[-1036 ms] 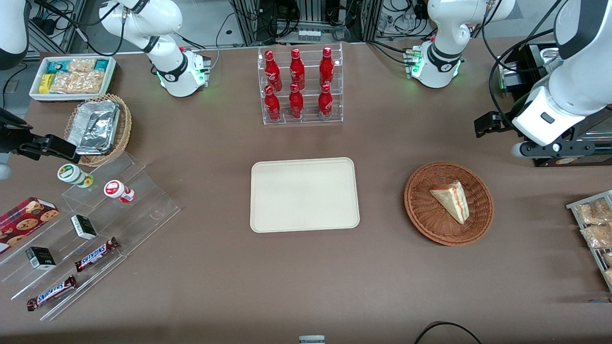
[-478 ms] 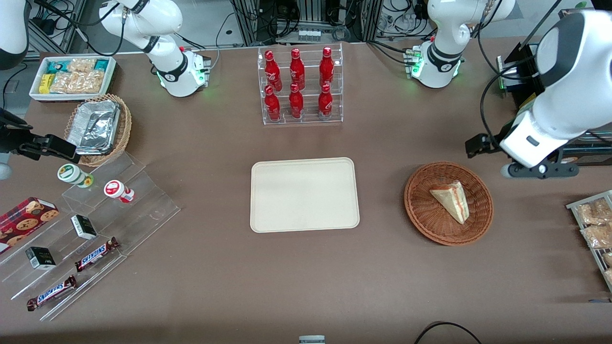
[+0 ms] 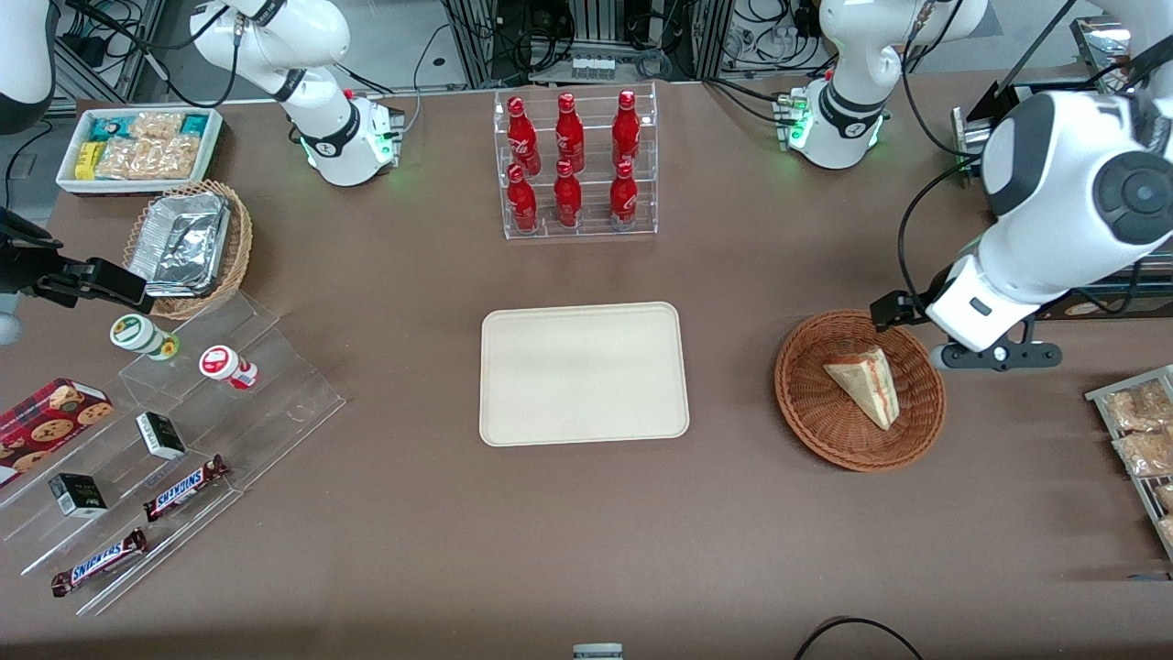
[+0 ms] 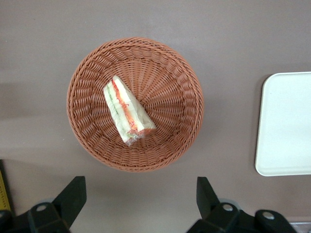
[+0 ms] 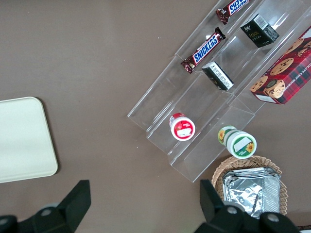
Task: Place sandwich from basket to tray
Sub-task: 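Move the left gripper over the wrapped sandwich in the wicker basket, then lower the open left gripper around the sandwich's upright edge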
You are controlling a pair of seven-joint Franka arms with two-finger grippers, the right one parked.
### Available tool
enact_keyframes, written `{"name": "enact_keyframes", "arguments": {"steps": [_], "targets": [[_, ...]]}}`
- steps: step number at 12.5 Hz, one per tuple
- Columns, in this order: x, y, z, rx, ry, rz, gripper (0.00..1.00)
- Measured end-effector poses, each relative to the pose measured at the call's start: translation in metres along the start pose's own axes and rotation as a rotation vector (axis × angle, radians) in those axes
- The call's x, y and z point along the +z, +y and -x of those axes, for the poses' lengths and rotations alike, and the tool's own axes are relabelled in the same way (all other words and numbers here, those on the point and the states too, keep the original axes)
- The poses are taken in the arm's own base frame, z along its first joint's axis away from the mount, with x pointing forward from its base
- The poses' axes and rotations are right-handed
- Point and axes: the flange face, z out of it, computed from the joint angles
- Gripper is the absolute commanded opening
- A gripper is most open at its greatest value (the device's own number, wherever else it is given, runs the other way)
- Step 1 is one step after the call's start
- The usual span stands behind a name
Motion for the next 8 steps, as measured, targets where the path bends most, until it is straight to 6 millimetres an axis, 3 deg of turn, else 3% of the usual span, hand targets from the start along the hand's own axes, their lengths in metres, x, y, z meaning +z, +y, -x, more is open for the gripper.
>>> {"name": "enact_keyframes", "arguments": {"steps": [8], "targets": [[0.091, -0.023, 0.007, -0.039, 0.063, 0.01, 1.0]]}}
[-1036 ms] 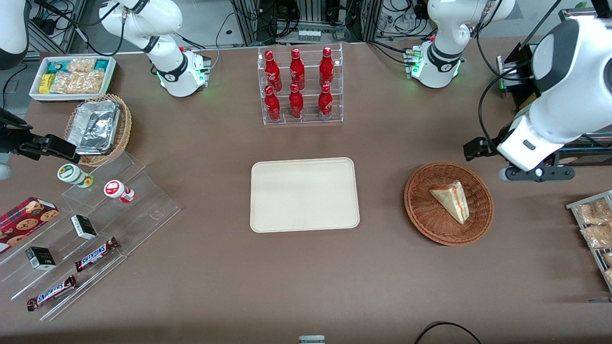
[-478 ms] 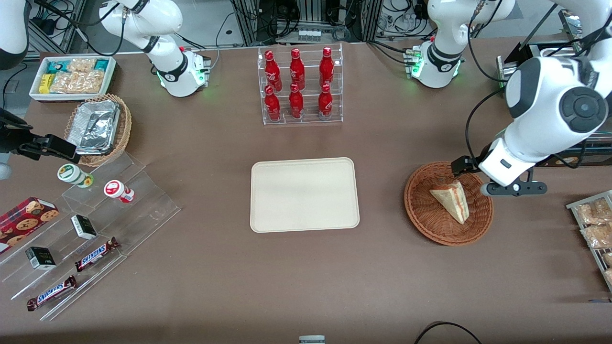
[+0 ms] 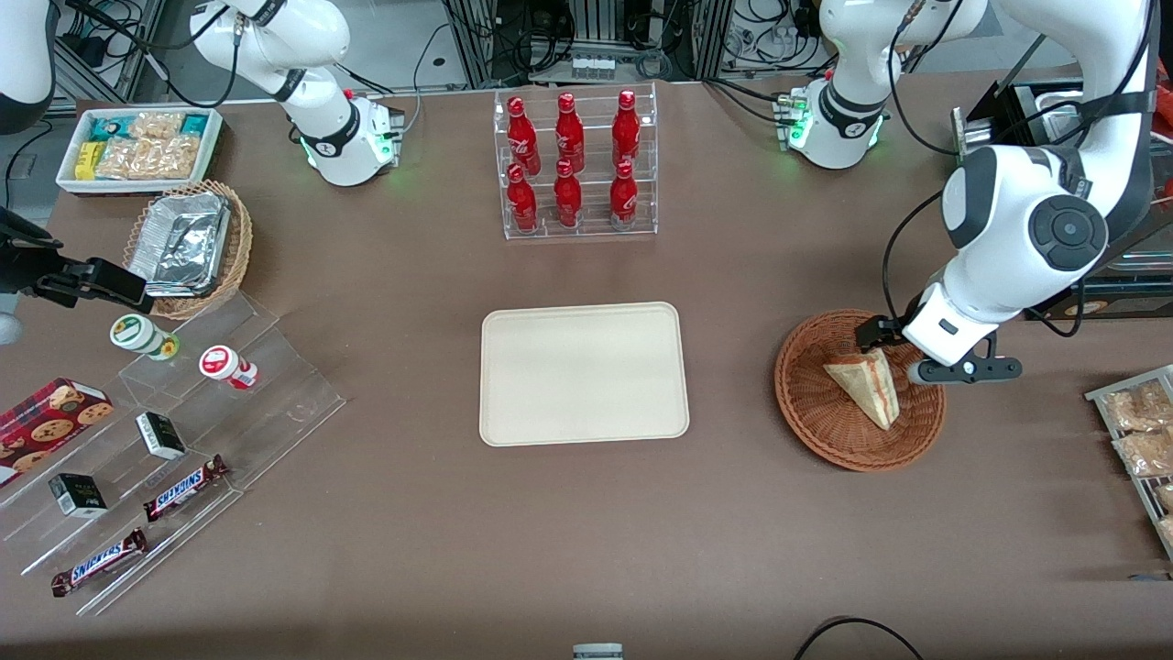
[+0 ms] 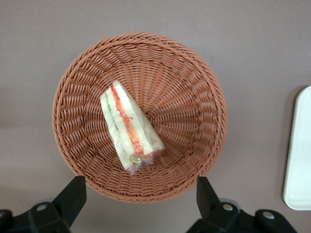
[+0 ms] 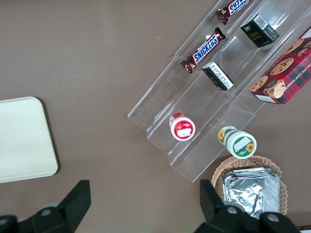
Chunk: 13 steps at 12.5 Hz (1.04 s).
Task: Place sandwich from basket to tray
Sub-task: 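Lower the open left gripper around the sandwich's upright edge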
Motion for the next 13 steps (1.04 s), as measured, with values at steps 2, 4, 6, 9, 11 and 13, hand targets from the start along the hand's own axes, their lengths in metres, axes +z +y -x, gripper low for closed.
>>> {"name": "enact_keyframes", "arguments": {"steps": [2, 4, 6, 9, 11, 13], "targets": [[0.014, -0.007, 0.004, -0.012, 0.01, 0.002, 1.0], [0.023, -0.014, 0.006, -0.04, 0.019, 0.005, 1.0], [0.028, -0.016, 0.007, -0.151, 0.041, 0.011, 1.0], [0.038, -0.014, 0.009, -0.396, 0.048, 0.021, 1.0], [0.05, -0.011, 0.009, -0.526, 0.035, 0.023, 1.0], [0.059, -0.011, 0.008, -0.56, 0.023, 0.02, 1.0]]}}
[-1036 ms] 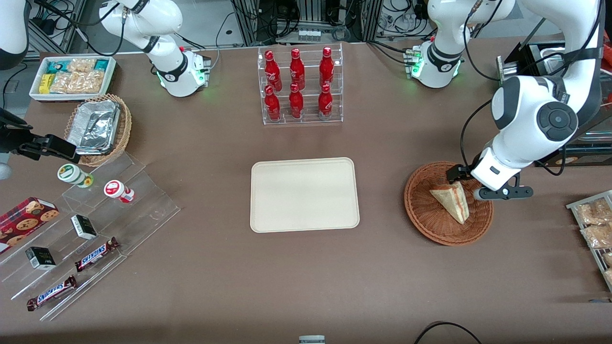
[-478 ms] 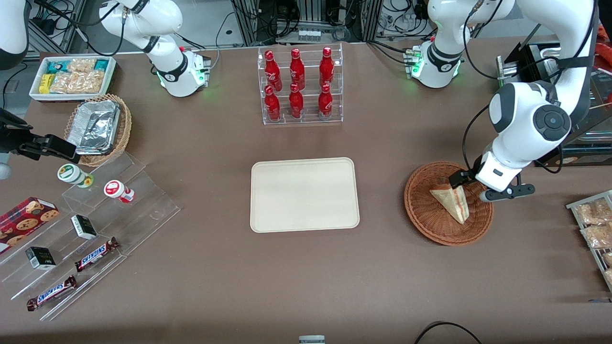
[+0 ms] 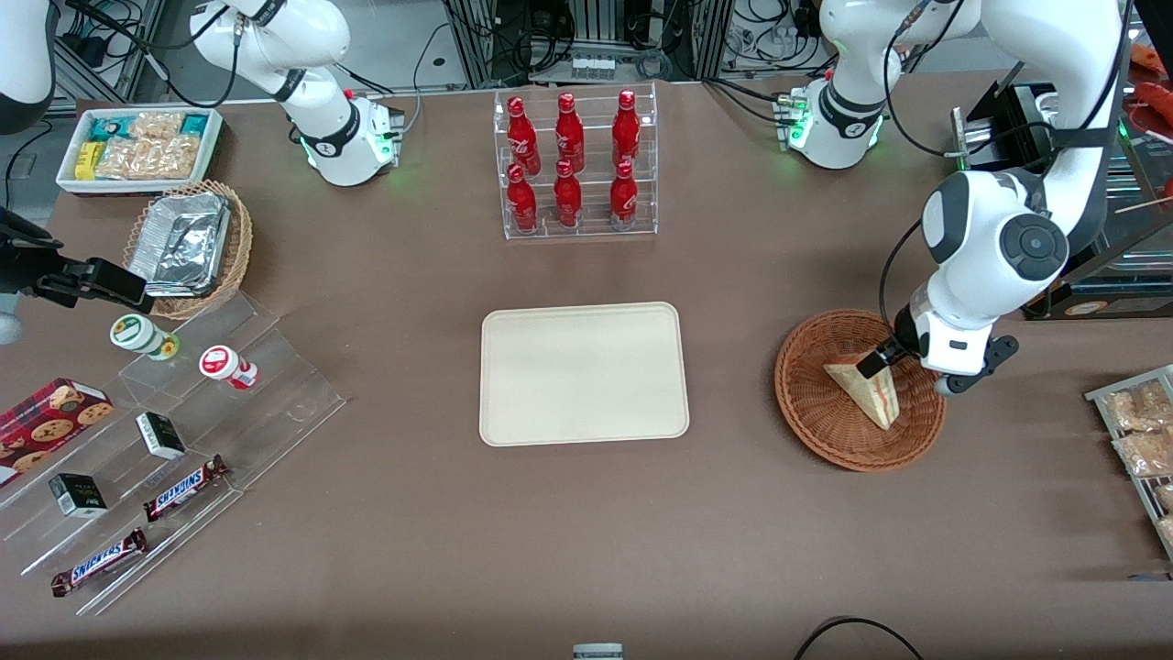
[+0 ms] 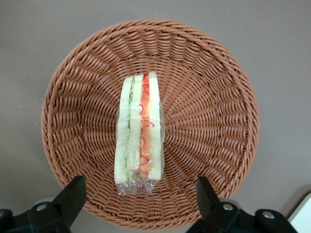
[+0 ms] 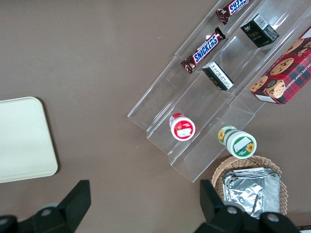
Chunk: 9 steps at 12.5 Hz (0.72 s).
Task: Place sandwich from basket to tray
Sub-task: 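Lower the open left gripper around the sandwich's upright edge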
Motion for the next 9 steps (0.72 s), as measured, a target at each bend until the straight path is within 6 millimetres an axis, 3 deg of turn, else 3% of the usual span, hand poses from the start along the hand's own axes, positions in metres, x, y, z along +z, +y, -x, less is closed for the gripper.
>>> {"name": "enact_keyframes", "arguments": {"steps": [4, 9], "targets": [[0.01, -0.001, 0.0, -0.008, -0.014, -0.009, 1.0], [0.037, -0.001, -0.001, -0.012, -0.038, -0.022, 1.0]]}}
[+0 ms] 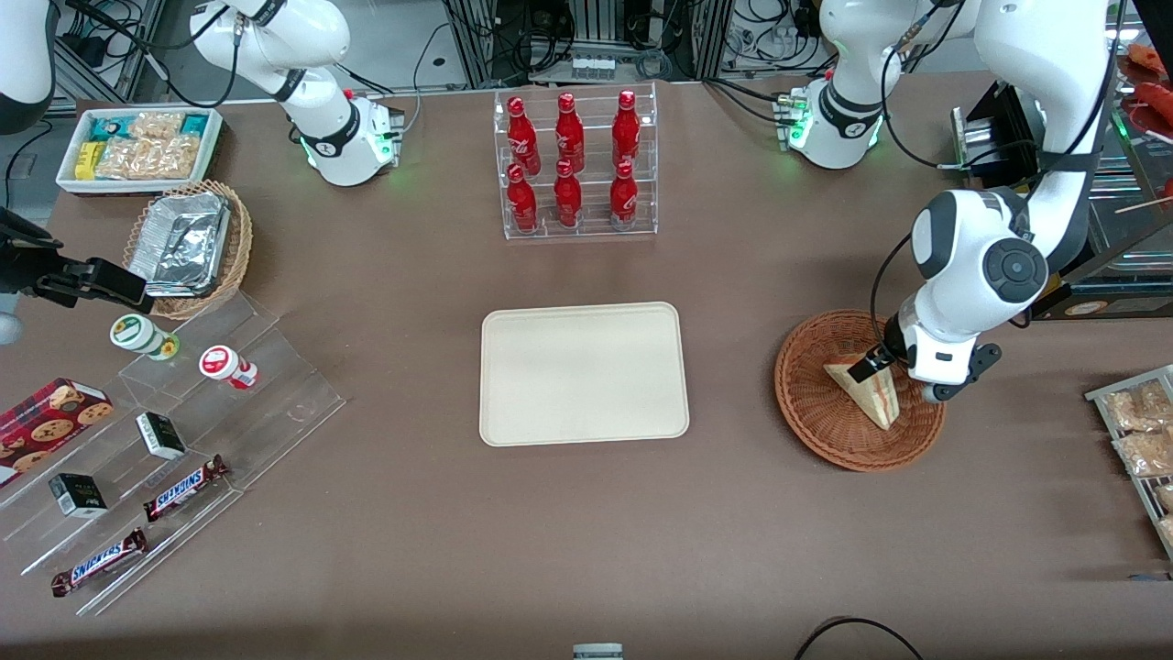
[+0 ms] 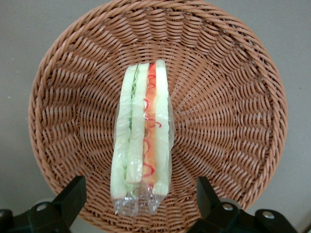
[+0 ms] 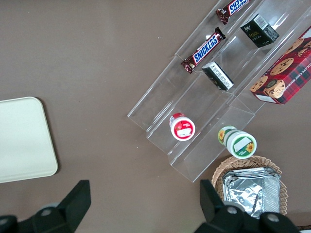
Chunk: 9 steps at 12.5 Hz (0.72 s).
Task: Place sandwich from basket to tray
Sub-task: 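Lower the open left gripper around the sandwich's upright edge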
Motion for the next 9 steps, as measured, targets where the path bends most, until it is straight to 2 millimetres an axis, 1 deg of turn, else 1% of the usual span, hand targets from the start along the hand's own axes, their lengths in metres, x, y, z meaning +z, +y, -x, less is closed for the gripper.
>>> {"name": "enact_keyframes", "arguments": {"steps": [5, 6, 7, 8, 9], "targets": [[0.024, -0.002, -0.003, -0.007, -0.022, -0.014, 1.0], [0.027, -0.002, -0.003, -0.007, -0.022, -0.013, 0.84], [0.03, -0.002, -0.003, -0.007, -0.022, -0.012, 0.36], [0.031, -0.002, -0.003, -0.007, -0.022, -0.012, 0.05], [0.031, -0.002, -0.004, -0.007, -0.022, -0.012, 0.0]]}}
